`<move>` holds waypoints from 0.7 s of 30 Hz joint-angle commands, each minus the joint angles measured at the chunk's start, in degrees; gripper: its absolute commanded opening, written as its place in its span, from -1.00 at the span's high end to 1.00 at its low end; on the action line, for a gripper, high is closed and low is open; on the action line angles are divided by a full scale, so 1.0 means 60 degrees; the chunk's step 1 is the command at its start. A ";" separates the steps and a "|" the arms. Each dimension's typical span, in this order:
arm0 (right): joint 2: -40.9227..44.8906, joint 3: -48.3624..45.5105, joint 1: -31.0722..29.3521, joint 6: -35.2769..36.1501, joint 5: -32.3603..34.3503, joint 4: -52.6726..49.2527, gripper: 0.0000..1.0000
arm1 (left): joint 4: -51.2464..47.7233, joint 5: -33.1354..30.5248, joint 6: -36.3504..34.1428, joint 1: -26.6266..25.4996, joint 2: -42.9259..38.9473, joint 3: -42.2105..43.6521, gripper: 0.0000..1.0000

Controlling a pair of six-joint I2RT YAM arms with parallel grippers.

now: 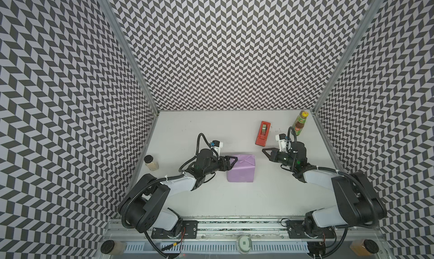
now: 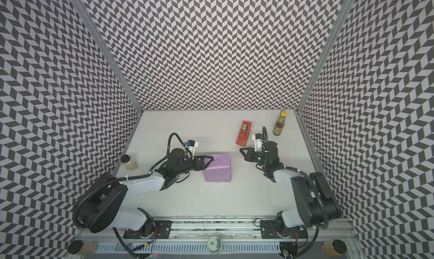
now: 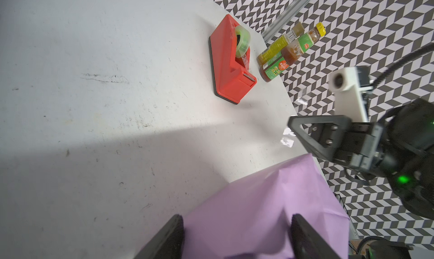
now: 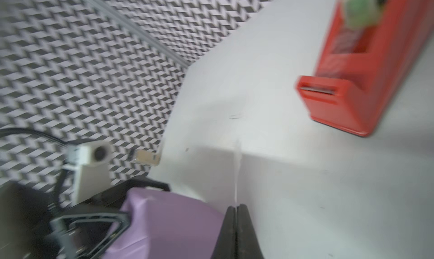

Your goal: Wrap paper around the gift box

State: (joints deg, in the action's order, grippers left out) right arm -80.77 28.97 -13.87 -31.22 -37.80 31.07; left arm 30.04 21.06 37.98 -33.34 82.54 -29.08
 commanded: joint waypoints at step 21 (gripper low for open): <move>0.0447 0.1579 -0.3299 0.1917 -0.0456 -0.1724 1.00 | -0.1433 -0.0141 -0.0408 -0.0030 0.0496 0.0263 -0.42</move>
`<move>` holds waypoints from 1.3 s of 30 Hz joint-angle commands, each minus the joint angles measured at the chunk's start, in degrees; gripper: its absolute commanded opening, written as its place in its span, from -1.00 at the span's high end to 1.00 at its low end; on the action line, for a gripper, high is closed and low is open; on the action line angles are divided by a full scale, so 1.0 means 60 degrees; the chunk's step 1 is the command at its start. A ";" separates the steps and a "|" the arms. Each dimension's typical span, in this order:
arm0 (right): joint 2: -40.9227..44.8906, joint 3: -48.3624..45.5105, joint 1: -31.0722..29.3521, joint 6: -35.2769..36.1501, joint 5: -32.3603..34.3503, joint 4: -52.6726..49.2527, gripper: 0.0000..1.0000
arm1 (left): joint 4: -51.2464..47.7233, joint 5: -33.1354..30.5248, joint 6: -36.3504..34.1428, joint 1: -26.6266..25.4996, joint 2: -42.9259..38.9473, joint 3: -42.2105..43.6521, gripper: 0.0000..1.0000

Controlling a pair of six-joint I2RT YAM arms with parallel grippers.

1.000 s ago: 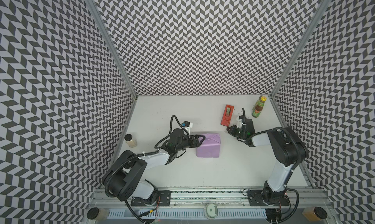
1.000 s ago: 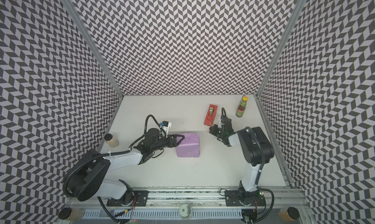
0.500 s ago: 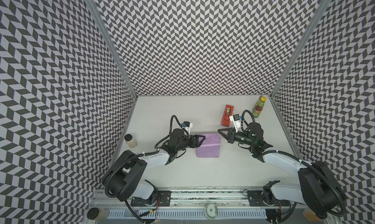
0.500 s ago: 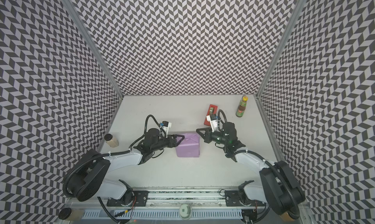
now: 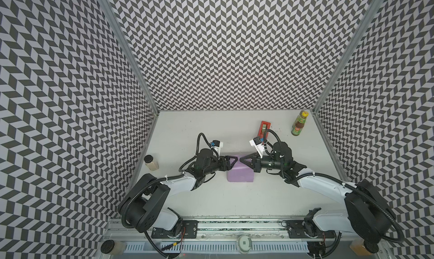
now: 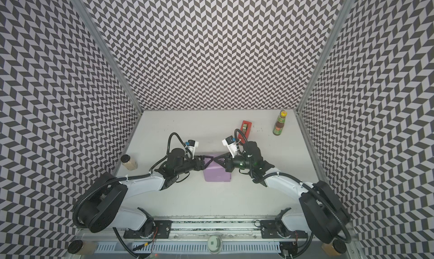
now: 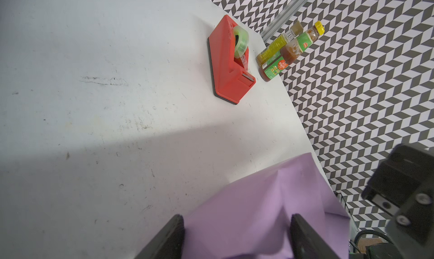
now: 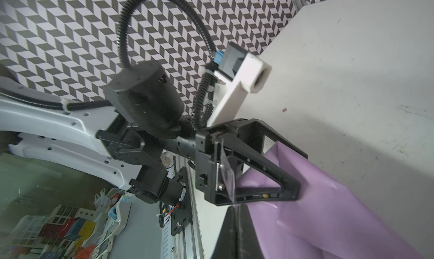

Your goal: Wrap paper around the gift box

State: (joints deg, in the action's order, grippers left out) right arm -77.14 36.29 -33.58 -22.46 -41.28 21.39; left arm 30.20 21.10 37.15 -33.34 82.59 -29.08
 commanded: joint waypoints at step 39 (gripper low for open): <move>-0.0370 0.0459 -0.0384 0.3144 0.2633 -0.1895 0.75 | -0.1240 0.0101 -0.0185 -0.0026 0.0547 0.0379 -0.39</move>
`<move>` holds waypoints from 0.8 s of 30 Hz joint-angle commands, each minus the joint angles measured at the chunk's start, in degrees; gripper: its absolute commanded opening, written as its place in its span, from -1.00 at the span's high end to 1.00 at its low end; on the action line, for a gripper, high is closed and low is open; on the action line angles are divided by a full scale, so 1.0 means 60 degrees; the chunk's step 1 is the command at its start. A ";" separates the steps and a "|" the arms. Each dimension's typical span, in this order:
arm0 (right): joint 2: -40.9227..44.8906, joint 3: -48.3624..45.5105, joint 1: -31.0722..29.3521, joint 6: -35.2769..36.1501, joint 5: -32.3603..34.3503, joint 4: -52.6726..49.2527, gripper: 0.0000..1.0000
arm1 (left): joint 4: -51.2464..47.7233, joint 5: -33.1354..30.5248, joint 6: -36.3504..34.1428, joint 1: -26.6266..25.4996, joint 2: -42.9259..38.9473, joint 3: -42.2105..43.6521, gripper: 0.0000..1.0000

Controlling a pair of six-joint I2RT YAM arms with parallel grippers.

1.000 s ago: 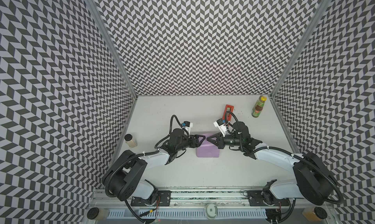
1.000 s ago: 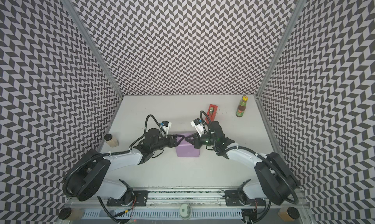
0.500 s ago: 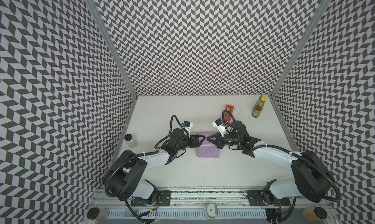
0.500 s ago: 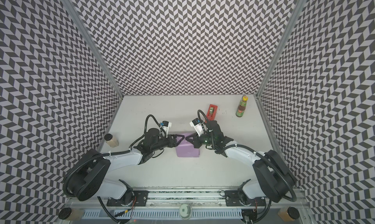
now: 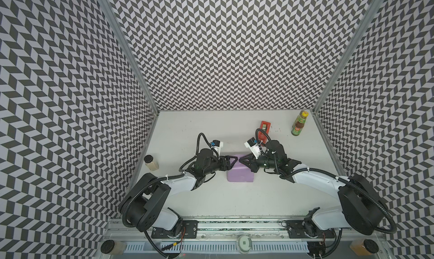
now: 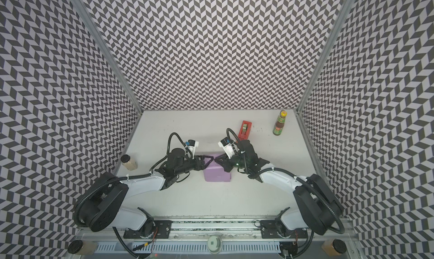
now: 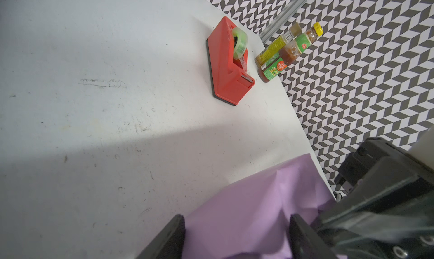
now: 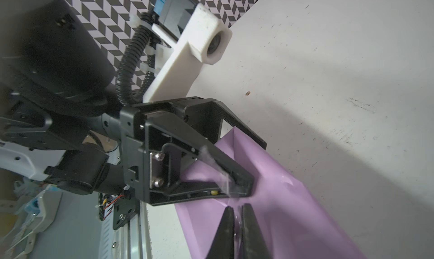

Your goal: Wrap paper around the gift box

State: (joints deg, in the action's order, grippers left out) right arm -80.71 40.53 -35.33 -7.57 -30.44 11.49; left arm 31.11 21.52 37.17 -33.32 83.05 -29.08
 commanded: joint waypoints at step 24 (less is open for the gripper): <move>0.1699 -0.0185 -0.1040 0.0729 0.3919 -0.0790 0.20 | -0.1230 0.0208 -0.0116 -0.0032 0.0588 0.0424 -0.34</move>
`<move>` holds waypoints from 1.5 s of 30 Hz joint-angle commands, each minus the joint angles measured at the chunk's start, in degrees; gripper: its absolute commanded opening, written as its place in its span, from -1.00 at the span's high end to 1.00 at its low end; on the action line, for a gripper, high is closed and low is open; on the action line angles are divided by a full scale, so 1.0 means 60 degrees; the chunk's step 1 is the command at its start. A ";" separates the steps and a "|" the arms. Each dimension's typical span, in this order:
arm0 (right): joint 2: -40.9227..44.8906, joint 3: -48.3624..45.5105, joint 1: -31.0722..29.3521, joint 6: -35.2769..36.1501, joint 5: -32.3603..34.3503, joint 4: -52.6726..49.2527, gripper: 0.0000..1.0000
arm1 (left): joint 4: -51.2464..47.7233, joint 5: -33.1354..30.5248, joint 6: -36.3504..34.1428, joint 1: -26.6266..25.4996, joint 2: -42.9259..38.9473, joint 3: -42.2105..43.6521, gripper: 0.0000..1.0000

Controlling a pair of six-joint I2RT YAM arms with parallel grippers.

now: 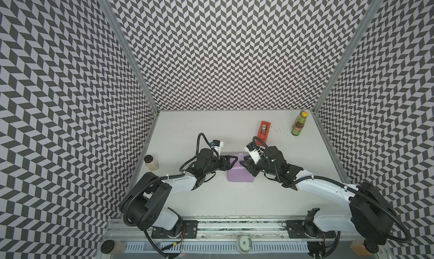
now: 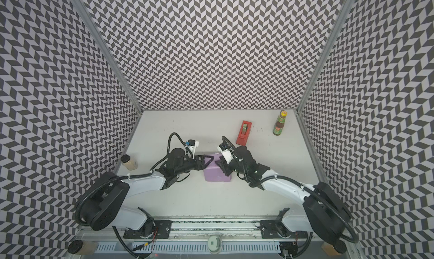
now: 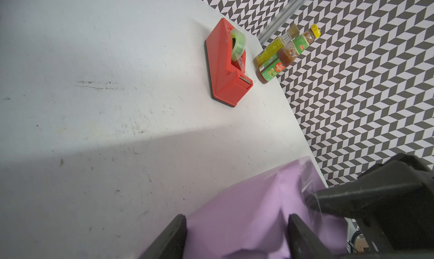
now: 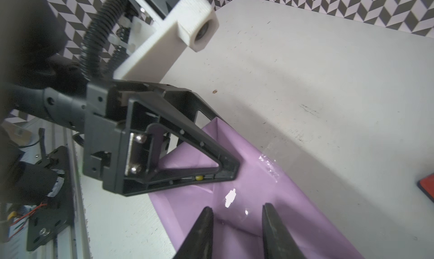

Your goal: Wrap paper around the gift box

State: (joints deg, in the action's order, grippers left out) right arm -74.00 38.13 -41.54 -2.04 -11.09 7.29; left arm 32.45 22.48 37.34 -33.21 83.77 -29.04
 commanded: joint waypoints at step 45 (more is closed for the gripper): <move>-0.1228 0.0852 0.0697 -0.2801 -0.3452 -0.0925 0.63 | -0.1555 0.0005 -0.0261 -0.0054 0.0424 0.0323 -0.32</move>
State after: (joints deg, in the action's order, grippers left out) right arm -79.99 43.64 -37.01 -18.59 -31.48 2.81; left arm 32.80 22.74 37.08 -33.19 83.96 -29.06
